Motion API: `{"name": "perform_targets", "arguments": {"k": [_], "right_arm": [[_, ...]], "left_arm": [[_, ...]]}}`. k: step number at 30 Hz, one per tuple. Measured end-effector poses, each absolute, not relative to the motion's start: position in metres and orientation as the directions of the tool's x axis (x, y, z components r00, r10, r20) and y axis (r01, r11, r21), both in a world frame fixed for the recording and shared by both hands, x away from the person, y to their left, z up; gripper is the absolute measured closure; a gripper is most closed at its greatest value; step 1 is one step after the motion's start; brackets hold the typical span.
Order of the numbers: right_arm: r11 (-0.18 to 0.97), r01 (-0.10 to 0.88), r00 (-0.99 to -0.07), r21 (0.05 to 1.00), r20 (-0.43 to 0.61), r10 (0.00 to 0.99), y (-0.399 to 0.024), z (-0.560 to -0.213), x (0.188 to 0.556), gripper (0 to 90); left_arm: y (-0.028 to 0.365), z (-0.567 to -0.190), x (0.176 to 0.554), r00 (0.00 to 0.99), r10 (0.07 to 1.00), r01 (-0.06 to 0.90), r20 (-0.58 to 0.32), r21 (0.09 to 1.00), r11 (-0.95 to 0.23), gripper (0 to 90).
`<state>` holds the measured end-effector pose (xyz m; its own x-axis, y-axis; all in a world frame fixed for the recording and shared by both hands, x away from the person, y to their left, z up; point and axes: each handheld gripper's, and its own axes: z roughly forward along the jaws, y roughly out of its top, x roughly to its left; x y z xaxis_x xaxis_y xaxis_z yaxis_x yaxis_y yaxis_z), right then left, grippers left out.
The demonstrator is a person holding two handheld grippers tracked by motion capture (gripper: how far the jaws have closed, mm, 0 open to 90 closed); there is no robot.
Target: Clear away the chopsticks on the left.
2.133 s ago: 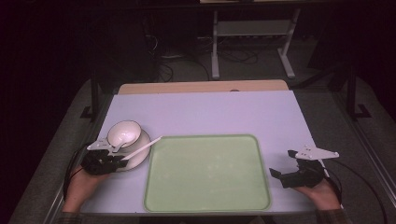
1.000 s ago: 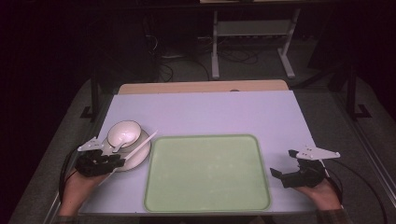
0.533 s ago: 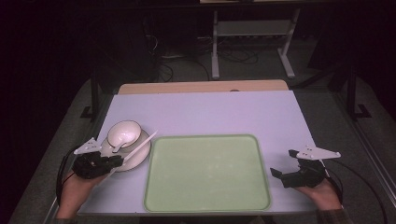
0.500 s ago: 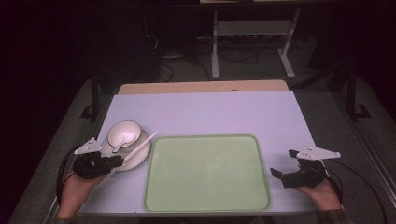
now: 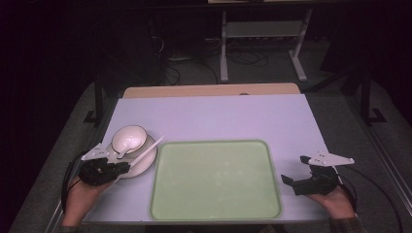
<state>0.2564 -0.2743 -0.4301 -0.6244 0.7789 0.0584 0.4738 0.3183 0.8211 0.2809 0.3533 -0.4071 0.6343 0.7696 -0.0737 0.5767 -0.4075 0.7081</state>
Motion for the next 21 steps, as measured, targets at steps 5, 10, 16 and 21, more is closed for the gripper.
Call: {"name": "perform_targets", "arguments": {"k": [5,10,16,21], "right_arm": [[0.319,0.474,-0.624,0.821,0.057,0.779,-0.274,-0.430,0.257,0.0],[0.319,0.474,-0.624,0.821,0.057,0.779,-0.274,-0.430,0.257,0.0],[0.320,0.474,-0.624,0.820,0.057,0.779,-0.274,-0.430,0.257,0.0],[0.321,0.475,-0.625,0.819,0.057,0.779,-0.274,-0.430,0.257,0.0]], "left_arm": [[0.350,-0.409,0.282,0.637,0.768,0.579,-0.064,0.697,-0.423,79.0],[0.347,-0.413,0.283,0.641,0.765,0.584,-0.056,0.683,-0.439,79.0],[0.343,-0.415,0.285,0.640,0.766,0.590,-0.057,0.674,-0.444,79.0],[0.341,-0.417,0.287,0.638,0.767,0.599,-0.065,0.667,-0.442,77.6]]}}
